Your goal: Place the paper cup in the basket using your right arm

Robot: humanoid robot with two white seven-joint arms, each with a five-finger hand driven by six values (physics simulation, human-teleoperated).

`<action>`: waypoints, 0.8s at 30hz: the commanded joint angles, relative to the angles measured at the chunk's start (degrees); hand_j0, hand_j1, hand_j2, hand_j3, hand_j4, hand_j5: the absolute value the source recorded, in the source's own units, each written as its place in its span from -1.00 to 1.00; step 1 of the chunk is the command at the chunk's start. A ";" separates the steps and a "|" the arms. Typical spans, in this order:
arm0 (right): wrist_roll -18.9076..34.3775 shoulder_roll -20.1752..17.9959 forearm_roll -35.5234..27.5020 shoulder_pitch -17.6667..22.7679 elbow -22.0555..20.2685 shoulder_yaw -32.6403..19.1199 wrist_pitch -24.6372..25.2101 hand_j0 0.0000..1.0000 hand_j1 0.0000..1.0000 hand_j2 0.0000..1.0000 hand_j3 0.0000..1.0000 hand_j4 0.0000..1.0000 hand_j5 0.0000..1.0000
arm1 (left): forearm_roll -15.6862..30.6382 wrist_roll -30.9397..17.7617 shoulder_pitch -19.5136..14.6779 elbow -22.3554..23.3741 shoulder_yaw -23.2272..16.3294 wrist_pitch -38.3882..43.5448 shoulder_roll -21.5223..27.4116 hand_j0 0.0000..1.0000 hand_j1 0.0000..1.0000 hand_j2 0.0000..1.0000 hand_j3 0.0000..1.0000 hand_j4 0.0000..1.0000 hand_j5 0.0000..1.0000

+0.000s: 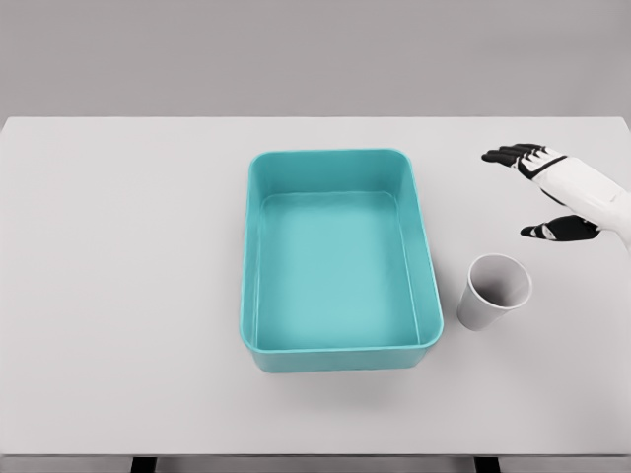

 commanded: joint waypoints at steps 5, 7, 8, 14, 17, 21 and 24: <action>0.04 -4.31 -9.46 -0.26 10.20 0.37 -1.18 1.00 1.00 1.00 1.00 1.00 1.00 | 0.01 -0.04 0.00 -0.05 0.00 0.01 0.00 1.00 1.00 1.00 1.00 1.00 1.00; -0.04 -6.08 -13.06 -0.09 13.20 1.51 -1.18 1.00 1.00 1.00 1.00 1.00 1.00 | 0.01 0.04 0.00 0.03 0.00 0.01 0.00 1.00 1.00 1.00 1.00 1.00 1.00; -0.04 -6.08 -18.87 0.17 13.72 1.51 -1.18 1.00 1.00 1.00 1.00 1.00 1.00 | 0.01 -0.04 0.00 0.03 0.00 0.01 0.00 1.00 1.00 1.00 1.00 1.00 1.00; -0.04 -14.25 -46.37 8.35 14.43 7.92 -1.18 1.00 1.00 1.00 1.00 1.00 1.00 | 0.01 -0.04 0.00 0.03 0.00 0.01 0.00 1.00 1.00 1.00 1.00 1.00 1.00; -0.04 -14.17 -53.68 8.61 14.25 11.88 -1.18 1.00 1.00 1.00 1.00 1.00 1.00 | 0.01 -0.04 0.00 0.03 0.00 0.01 0.00 1.00 1.00 1.00 1.00 1.00 1.00; -0.04 -14.16 -58.08 10.89 11.09 15.93 -1.18 1.00 1.00 1.00 1.00 1.00 1.00 | 0.01 0.04 0.00 0.03 0.00 0.01 0.00 1.00 1.00 1.00 1.00 1.00 1.00; -0.04 -14.34 -58.08 14.41 7.84 16.01 -1.18 1.00 1.00 1.00 1.00 1.00 1.00 | 0.01 -0.04 0.00 0.03 0.00 0.01 0.00 1.00 1.00 1.00 1.00 1.00 1.00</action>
